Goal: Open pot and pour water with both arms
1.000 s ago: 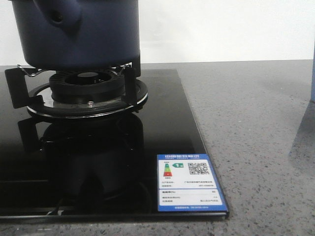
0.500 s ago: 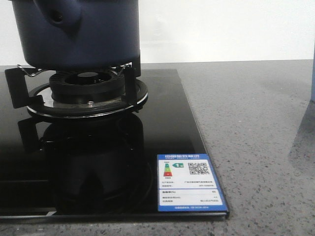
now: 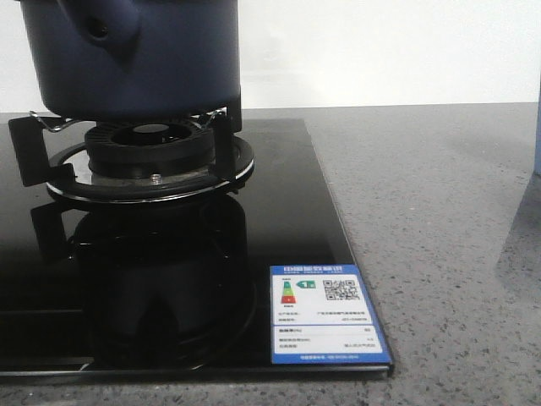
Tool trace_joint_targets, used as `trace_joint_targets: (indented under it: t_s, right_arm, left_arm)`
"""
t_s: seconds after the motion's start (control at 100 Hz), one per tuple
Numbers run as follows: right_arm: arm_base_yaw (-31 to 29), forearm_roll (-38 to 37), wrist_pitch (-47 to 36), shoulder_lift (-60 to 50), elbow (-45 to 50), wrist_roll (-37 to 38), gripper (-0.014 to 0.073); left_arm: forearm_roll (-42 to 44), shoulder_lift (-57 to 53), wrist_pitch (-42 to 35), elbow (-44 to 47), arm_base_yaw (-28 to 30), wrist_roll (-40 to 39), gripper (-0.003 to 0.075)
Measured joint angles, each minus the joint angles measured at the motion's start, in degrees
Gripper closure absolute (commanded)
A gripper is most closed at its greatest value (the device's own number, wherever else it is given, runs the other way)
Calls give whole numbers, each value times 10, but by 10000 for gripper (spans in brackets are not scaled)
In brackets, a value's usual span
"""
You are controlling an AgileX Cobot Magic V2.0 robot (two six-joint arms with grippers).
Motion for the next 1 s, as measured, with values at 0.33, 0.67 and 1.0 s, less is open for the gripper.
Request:
trace_joint_targets:
  t_s: [0.33, 0.67, 1.0]
  right_arm:
    - [0, 1, 0, 0, 0, 0, -6]
    - [0, 1, 0, 0, 0, 0, -6]
    - [0, 1, 1, 0, 0, 0, -6]
  left_arm:
    - [0, 1, -20, 0, 0, 0, 381]
    - [0, 1, -20, 0, 0, 0, 381]
    - [2, 13, -10, -1, 0, 0, 381]
